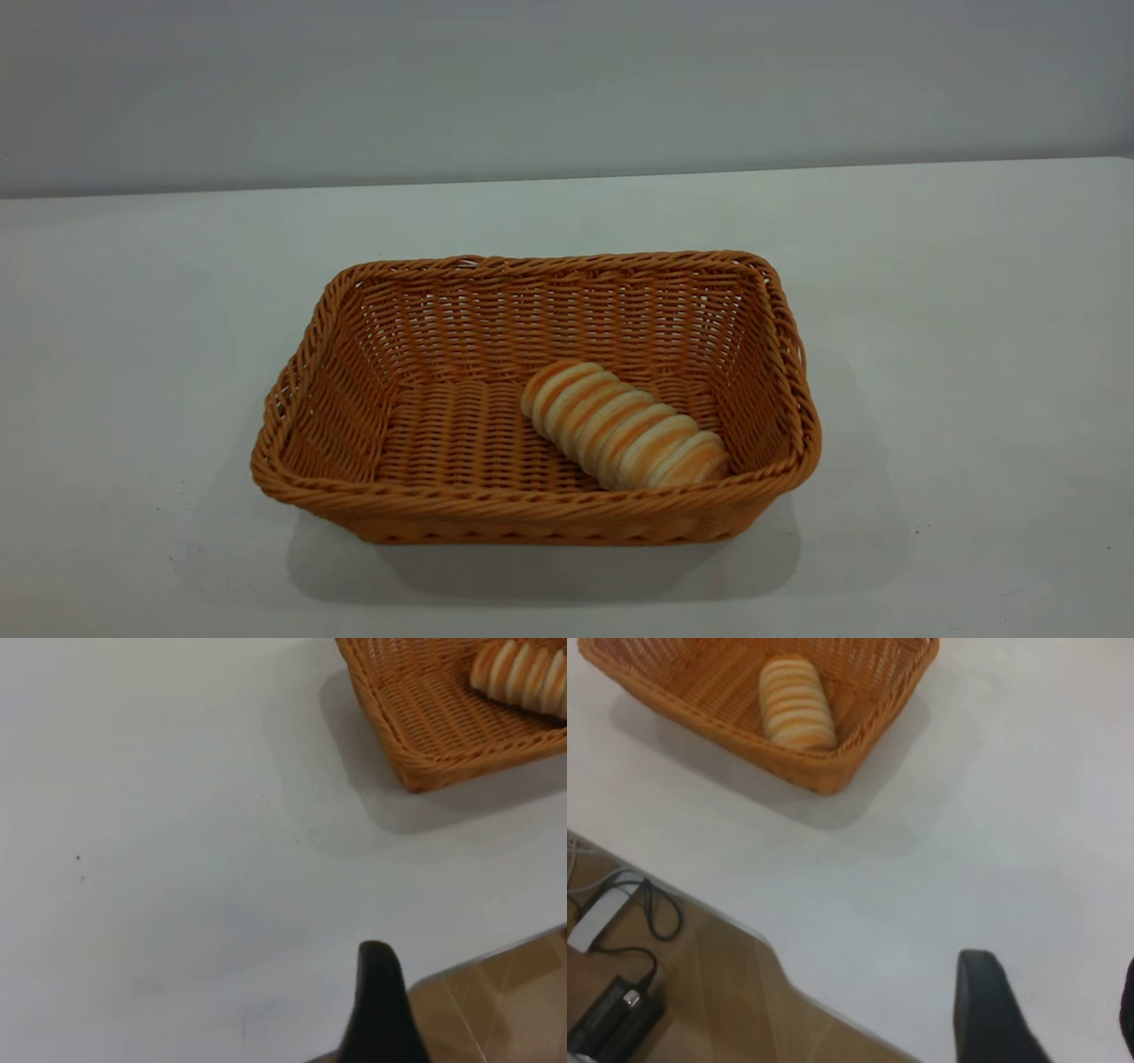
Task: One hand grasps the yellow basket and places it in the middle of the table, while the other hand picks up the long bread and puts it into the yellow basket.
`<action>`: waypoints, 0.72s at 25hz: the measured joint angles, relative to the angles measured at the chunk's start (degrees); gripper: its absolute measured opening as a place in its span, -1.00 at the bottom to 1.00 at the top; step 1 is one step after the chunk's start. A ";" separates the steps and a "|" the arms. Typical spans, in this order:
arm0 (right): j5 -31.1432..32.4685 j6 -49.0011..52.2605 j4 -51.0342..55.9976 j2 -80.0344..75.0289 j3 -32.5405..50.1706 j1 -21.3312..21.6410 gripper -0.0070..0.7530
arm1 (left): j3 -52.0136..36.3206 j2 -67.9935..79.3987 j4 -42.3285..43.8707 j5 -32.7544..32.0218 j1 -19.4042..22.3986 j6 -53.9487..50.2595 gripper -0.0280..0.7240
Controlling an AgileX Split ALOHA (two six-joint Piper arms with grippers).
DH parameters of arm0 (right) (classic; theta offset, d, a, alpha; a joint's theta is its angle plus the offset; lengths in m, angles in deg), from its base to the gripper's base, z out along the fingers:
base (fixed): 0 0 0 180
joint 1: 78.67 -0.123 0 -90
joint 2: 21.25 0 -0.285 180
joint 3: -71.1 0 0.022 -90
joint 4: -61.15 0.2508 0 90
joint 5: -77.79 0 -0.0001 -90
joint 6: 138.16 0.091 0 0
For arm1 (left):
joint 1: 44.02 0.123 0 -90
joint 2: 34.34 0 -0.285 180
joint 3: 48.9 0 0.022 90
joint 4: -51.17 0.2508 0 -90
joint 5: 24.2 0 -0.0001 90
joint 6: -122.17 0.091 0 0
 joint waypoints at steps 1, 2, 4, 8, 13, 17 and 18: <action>-0.53 0.06 0.00 0.00 0.24 0.00 0.08 | 0.00 -0.04 0.00 0.00 0.00 0.00 0.62; -1.06 0.19 0.00 0.00 0.72 0.00 0.08 | 0.00 -0.09 0.00 0.00 0.00 0.00 0.62; -1.71 0.19 0.00 0.00 1.79 0.00 0.08 | 0.00 -0.13 0.00 0.00 0.00 0.00 0.62; -2.35 0.19 0.00 0.00 2.02 0.00 0.07 | 0.00 -0.25 0.00 0.00 0.00 -0.05 0.62; -2.53 0.19 0.00 0.00 2.02 0.00 0.07 | 0.00 -0.25 0.00 0.00 0.00 -0.05 0.62; -2.53 0.19 0.00 0.00 2.02 0.00 0.07 | 0.00 -0.25 0.00 0.00 0.00 -0.10 0.62; -2.53 0.25 0.00 0.00 2.02 0.00 0.07 | 0.00 -0.25 0.00 0.00 0.00 -0.10 0.62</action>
